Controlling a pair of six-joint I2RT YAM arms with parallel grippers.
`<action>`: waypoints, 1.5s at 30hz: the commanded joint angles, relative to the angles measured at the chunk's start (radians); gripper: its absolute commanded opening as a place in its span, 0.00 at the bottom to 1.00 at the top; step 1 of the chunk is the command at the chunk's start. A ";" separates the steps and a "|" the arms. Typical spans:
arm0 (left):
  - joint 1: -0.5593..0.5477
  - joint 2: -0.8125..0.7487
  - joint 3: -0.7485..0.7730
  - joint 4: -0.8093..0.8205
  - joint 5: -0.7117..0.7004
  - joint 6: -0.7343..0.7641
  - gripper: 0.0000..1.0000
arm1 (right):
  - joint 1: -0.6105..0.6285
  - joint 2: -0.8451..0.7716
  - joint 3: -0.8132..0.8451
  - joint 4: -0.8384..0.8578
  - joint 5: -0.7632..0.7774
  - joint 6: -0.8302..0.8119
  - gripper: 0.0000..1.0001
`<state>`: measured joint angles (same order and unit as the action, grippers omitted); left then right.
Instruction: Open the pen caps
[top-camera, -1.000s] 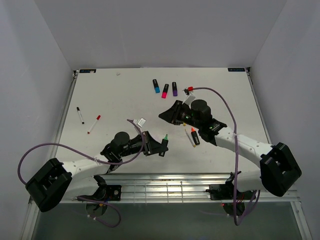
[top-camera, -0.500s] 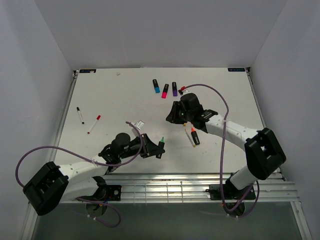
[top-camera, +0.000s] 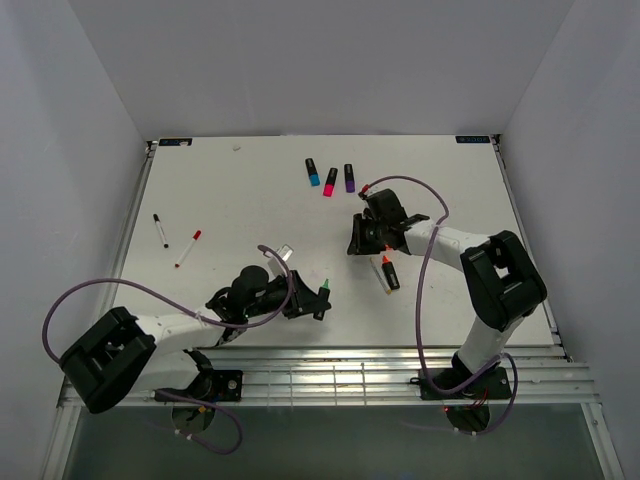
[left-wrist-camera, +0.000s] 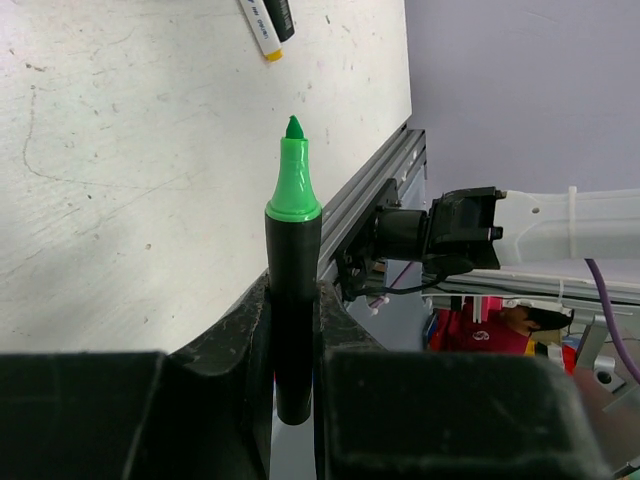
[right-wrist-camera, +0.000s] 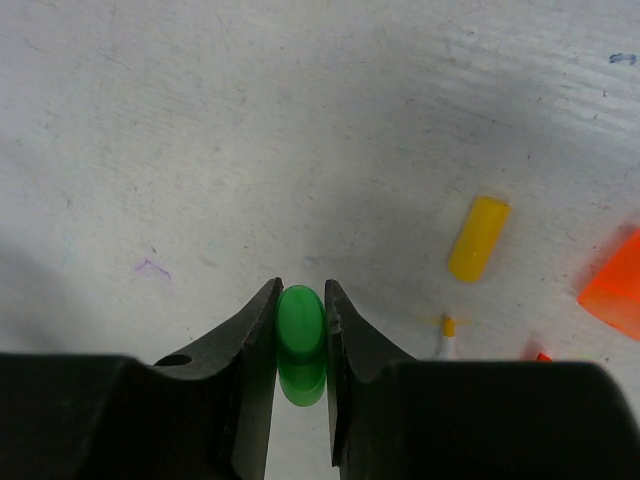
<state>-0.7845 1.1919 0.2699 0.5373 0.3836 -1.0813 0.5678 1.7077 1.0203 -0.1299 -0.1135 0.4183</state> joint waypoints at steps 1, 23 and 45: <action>-0.007 0.024 0.018 0.052 0.006 -0.003 0.00 | -0.025 0.055 0.044 0.039 -0.067 -0.050 0.09; -0.038 0.224 0.075 0.176 0.012 -0.032 0.00 | -0.109 0.122 0.055 0.052 -0.080 -0.131 0.49; -0.056 0.215 0.014 0.242 0.006 -0.055 0.00 | -0.088 -0.305 -0.112 -0.119 -0.088 -0.128 0.36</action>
<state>-0.8345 1.4322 0.3065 0.7429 0.3855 -1.1282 0.4644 1.4185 0.9836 -0.1768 -0.2089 0.2806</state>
